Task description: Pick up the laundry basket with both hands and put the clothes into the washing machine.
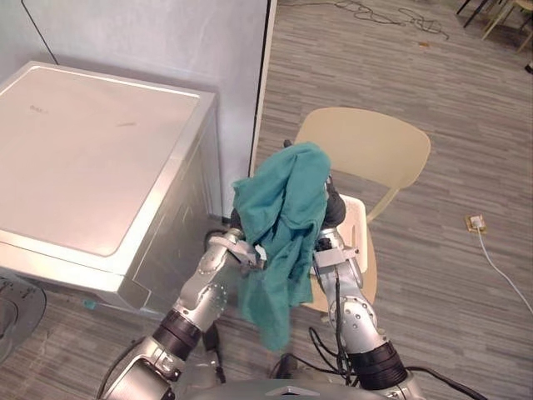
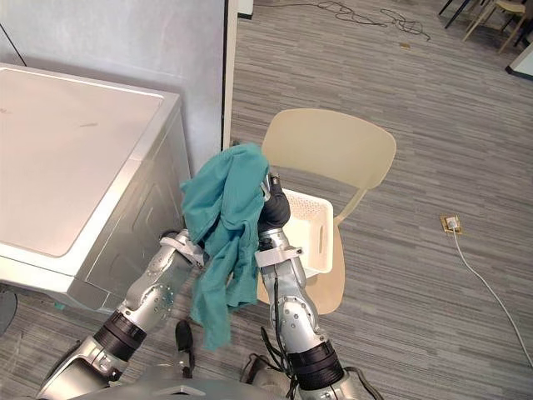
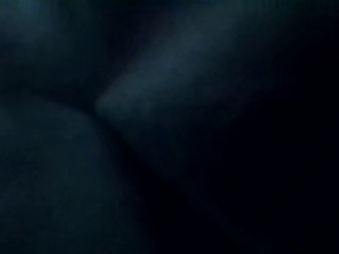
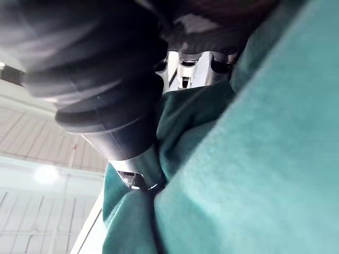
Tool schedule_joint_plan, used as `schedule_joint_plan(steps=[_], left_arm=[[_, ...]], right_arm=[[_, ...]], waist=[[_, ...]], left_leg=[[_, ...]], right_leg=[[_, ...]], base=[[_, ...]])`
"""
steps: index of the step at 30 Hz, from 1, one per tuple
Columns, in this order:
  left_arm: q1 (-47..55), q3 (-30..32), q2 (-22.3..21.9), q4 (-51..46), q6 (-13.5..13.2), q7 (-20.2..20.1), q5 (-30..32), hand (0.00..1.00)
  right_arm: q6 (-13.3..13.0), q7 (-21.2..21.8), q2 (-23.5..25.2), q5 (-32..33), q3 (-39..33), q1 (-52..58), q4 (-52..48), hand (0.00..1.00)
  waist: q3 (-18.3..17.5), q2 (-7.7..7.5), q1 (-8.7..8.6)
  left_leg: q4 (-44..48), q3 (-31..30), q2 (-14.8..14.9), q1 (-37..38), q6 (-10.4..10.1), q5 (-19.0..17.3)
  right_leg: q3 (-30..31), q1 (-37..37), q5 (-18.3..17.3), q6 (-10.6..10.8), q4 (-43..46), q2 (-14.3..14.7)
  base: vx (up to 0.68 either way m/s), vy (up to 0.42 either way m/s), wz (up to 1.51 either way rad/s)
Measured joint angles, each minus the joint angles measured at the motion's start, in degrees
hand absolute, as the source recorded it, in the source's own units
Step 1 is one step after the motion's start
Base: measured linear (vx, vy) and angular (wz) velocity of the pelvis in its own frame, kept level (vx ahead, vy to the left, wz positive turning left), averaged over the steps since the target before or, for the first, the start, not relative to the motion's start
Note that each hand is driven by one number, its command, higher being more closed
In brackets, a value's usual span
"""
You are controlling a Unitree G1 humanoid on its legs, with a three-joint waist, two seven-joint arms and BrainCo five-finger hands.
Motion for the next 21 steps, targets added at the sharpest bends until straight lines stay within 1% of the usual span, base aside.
schedule_joint_plan(steps=[2,3,6,8,11,13,20,21], left_arm=[[0.0,-0.9,0.0,0.0,0.1,0.0,0.1,0.0],[-0.1,-1.3,0.0,0.0,0.1,0.0,0.1,1.0],[-0.4,-2.2,0.0,0.0,0.1,0.1,0.2,1.0],[-1.3,-2.7,0.0,0.0,0.1,0.2,0.4,1.0],[-2.3,-2.8,0.0,0.0,0.0,0.5,2.5,1.0],[-2.8,-2.6,0.0,0.0,-0.1,2.1,2.6,1.0],[-2.9,-2.3,0.0,0.0,-0.7,4.0,6.5,1.0],[-2.9,-2.1,0.0,0.0,-0.7,4.2,6.5,1.0]], right_arm=[[-0.4,0.0,0.4,0.0,-0.2,-0.2,1.3,1.0],[-0.4,-0.2,0.5,0.0,-0.1,-0.2,1.5,1.0],[-0.7,-0.3,0.7,0.0,-0.1,-0.2,1.5,1.0],[-1.4,-0.4,0.7,0.1,-0.2,-0.3,1.5,1.0],[-1.8,-0.6,0.7,0.1,-0.5,-0.6,1.5,1.0],[-1.7,-0.6,0.8,0.1,0.2,-0.7,1.5,1.0],[-1.3,-1.2,1.5,0.0,0.9,-0.7,1.5,1.0],[-1.3,-1.3,1.5,0.0,0.9,-0.7,1.5,0.0]], waist=[[-0.2,-0.04,0.05],[-0.3,-0.02,0.17],[-0.3,-0.02,0.0],[-0.3,-0.02,-0.16],[-0.3,-0.03,-0.29],[-0.3,-0.03,-0.46],[-0.3,-0.04,-0.4],[-0.3,-0.04,-0.35]], left_leg=[[0.0,0.4,0.1,0.0,-0.1,0.0],[0.0,0.9,0.1,0.0,0.0,0.0],[0.1,1.3,0.1,0.1,0.2,0.1],[0.3,1.3,0.1,0.1,0.2,0.2],[0.3,1.3,0.1,0.3,0.2,0.2],[0.3,1.3,0.1,0.6,0.2,0.2],[0.0,1.3,0.0,0.6,0.0,0.0],[0.0,1.3,0.0,0.6,-0.1,0.0]], right_leg=[[0.4,-0.5,0.1,0.0,0.1,0.0],[0.8,-0.7,0.2,0.2,0.2,0.0],[1.3,-0.9,0.4,0.4,0.1,0.0],[1.4,-0.9,0.4,0.4,0.1,0.0],[1.5,-0.8,0.4,0.4,0.1,0.0],[1.5,-0.6,0.5,0.4,0.0,0.0],[1.5,-0.3,0.9,0.2,-0.6,0.0],[1.5,-0.3,1.1,0.4,-0.6,0.0]], base=[[0.05,-0.06,-0.11],[0.03,-0.05,-0.16],[0.04,-0.042,-0.09],[0.06,-0.043,-0.01],[0.03,-0.038,-0.02],[0.02,-0.046,-0.02],[0.0,-0.005,0.0],[0.0,0.0,0.0]])
